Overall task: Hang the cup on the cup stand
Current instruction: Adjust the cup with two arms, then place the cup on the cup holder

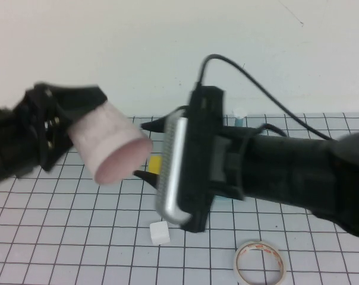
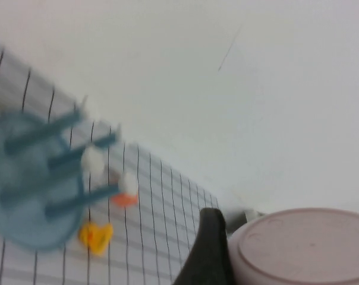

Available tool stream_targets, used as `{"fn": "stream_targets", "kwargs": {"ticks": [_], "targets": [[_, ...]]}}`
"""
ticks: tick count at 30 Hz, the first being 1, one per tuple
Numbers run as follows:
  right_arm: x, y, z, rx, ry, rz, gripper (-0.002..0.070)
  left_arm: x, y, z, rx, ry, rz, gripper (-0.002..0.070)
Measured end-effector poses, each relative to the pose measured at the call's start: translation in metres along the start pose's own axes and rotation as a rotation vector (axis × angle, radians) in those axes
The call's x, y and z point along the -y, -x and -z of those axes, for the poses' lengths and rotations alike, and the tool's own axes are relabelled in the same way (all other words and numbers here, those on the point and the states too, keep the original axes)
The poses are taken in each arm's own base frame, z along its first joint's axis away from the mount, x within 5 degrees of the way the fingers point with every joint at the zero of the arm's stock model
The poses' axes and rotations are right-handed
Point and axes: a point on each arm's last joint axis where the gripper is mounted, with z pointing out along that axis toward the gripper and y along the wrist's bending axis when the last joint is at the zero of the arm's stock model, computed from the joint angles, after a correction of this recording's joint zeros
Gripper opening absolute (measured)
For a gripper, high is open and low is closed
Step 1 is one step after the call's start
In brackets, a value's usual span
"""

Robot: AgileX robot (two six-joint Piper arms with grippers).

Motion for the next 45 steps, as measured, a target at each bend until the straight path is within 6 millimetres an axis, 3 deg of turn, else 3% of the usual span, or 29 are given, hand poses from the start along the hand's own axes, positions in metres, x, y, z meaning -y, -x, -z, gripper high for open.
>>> {"fn": "stream_targets", "kwargs": {"ticks": [7,12,18,23,30,34,41,45], "targets": [[-0.005,0.008,0.053,0.044,-0.042,-0.01,0.0466,0.03,0.025,0.002,0.129,-0.021,-0.245,0.0545],[-0.008,0.015,0.099,0.108,-0.092,-0.134,0.0462,0.046,0.044,-0.004,0.198,-0.012,-0.444,0.0545],[-0.031,0.008,0.137,0.176,-0.057,-0.302,0.0348,0.057,0.069,-0.027,0.223,-0.006,-0.608,0.0545],[-0.06,-0.012,0.142,0.154,0.03,-0.381,0.0215,0.063,0.076,-0.064,0.184,-0.02,-0.811,0.0545],[-0.082,-0.024,0.142,0.15,0.14,-0.478,0.0085,0.07,0.048,-0.134,0.062,-0.118,-1.177,0.0545],[-0.086,-0.024,0.143,0.164,0.17,-0.51,0.0035,0.057,0.034,-0.174,-0.001,-0.144,-1.308,0.0545],[-0.086,-0.023,0.144,0.168,0.176,-0.522,0.0005,0.014,0.016,-0.244,-0.102,-0.155,-1.361,0.0545],[-0.086,-0.023,0.144,0.165,0.172,-0.522,0.0001,-0.009,0.015,-0.273,-0.126,-0.146,-1.359,0.0545]]}}
